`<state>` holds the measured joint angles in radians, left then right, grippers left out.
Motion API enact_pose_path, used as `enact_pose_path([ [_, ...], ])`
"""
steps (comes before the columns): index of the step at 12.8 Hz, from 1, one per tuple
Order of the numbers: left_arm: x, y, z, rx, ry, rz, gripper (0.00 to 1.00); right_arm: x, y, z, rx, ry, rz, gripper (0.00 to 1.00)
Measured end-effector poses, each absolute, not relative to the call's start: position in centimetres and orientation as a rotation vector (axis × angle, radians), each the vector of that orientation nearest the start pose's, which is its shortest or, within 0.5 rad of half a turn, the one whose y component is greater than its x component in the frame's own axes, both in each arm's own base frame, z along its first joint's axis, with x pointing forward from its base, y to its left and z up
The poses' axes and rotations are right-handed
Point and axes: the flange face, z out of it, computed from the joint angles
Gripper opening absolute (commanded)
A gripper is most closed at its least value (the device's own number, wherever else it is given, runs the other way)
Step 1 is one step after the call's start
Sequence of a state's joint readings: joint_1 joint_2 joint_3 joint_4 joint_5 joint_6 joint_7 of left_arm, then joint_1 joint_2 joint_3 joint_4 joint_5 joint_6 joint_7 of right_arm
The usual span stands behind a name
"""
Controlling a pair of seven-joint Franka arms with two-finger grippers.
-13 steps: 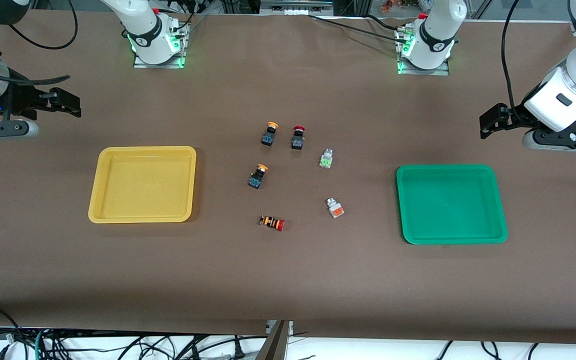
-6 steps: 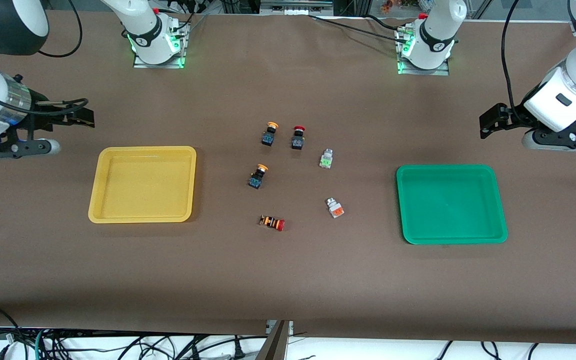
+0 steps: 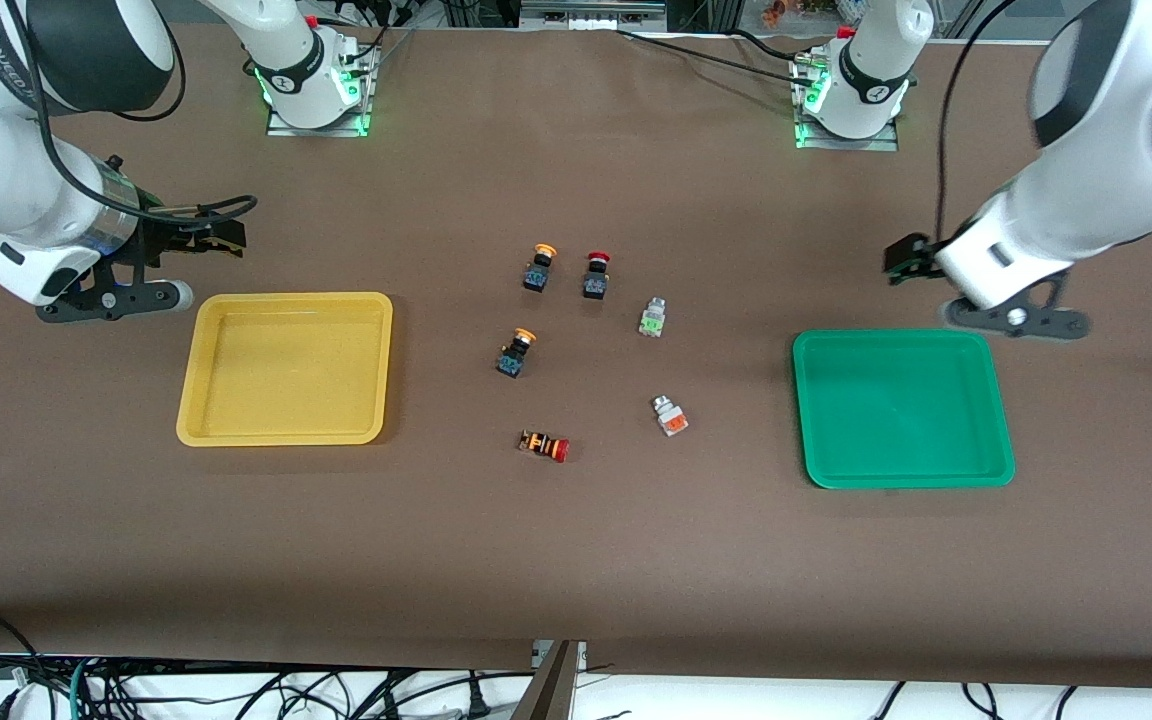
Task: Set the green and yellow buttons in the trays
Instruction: 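Reach the right gripper to a blue button while the left gripper reaches the orange-top button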
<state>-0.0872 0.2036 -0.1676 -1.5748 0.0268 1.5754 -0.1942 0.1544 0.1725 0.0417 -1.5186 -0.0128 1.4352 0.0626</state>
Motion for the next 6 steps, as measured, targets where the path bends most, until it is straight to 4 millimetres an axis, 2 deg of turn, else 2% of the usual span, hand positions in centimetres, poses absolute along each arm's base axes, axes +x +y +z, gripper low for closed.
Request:
enact_pose_path([
  [2,59.4,-18.6,46.4,-3.082,-0.031,0.303,1.00,57.5,13.1,53.1,-3.126,-0.120,0.397,1.00],
  [3,59.9,-20.8,44.1,-3.083,-0.096,0.289,1.00,57.7,15.2,51.7,-3.123,-0.085,0.388,1.00],
  [6,61.4,-25.6,37.5,-3.105,-0.304,0.208,1.00,57.8,23.9,45.1,-3.150,-0.010,0.376,1.00],
])
